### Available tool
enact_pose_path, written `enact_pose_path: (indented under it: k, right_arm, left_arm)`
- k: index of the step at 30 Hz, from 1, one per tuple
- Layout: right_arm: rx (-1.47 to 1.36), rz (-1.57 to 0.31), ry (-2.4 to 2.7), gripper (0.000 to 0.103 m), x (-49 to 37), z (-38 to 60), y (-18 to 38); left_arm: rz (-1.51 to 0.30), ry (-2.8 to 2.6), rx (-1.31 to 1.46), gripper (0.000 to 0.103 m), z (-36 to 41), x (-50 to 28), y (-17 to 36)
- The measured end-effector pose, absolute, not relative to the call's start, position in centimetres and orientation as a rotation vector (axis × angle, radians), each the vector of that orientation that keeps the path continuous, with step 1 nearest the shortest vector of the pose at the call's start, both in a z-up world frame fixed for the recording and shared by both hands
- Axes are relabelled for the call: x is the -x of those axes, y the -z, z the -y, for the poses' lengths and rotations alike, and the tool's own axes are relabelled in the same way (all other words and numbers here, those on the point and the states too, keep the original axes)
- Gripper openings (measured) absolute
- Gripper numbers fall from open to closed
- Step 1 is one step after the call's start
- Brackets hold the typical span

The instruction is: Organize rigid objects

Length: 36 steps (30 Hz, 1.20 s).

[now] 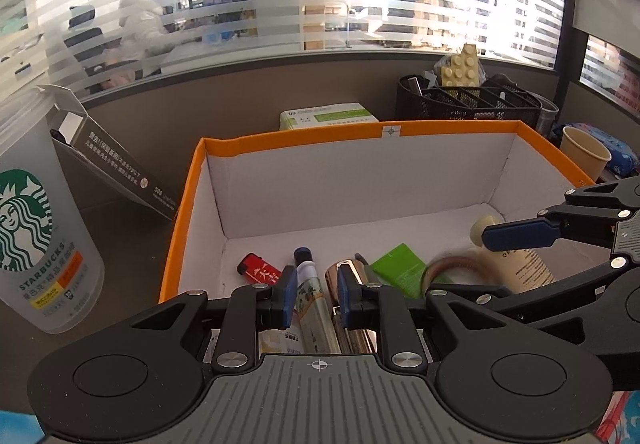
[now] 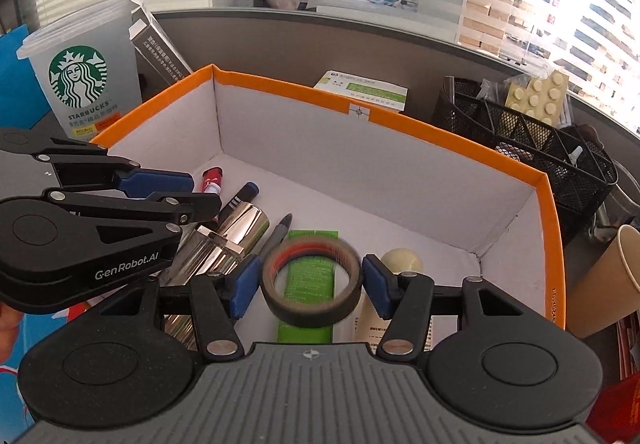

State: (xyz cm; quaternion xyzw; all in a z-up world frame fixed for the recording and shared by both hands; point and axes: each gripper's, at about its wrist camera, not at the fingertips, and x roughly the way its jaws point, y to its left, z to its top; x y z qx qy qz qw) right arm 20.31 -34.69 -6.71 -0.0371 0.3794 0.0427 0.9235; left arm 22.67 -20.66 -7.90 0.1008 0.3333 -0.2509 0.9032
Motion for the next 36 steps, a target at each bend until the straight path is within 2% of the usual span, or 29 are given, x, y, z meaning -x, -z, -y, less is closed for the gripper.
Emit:
enact_pose_path:
  k: [5,7,9,11,13,16,19,24,36]
  right_arm:
    - [0.070,-0.757,-0.073,0.064,-19.5,34.7,6.1]
    - [0.071,-0.733,-0.068,0.071,-18.8,34.6,5.4]
    - [0.069,-0.698,-0.062,0.076,-17.8,34.4,4.5]
    - [0.069,-0.663,-0.054,0.078,-16.7,34.2,3.5]
    - [0.065,-0.623,-0.040,0.085,-15.4,33.8,2.6]
    - [0.036,-0.545,-0.018,0.091,-13.0,33.3,1.4]
    - [0.004,-0.474,0.003,0.101,-10.6,32.6,0.6]
    - [-0.069,-0.372,0.046,0.103,-6.7,31.3,0.0]
    - [-0.113,-0.342,-0.003,0.103,-2.1,27.0,-0.1]
  left_arm:
    - [-0.679,0.527,-0.187,0.024,19.9,-22.0,6.9]
    - [-0.664,0.533,-0.172,0.025,19.3,-21.4,6.1]
    - [-0.637,0.525,-0.160,0.037,18.5,-20.7,5.2]
    - [-0.602,0.502,-0.156,0.065,17.7,-19.9,4.3]
    - [-0.570,0.489,-0.152,0.078,16.7,-19.0,3.7]
    - [-0.553,0.472,-0.148,0.089,15.5,-17.6,3.1]
    - [-0.547,0.438,-0.131,0.100,14.2,-16.3,2.7]
    - [-0.523,0.353,-0.105,0.103,12.0,-13.7,1.9]
    - [-0.466,0.246,-0.043,0.103,6.9,-8.8,0.1]
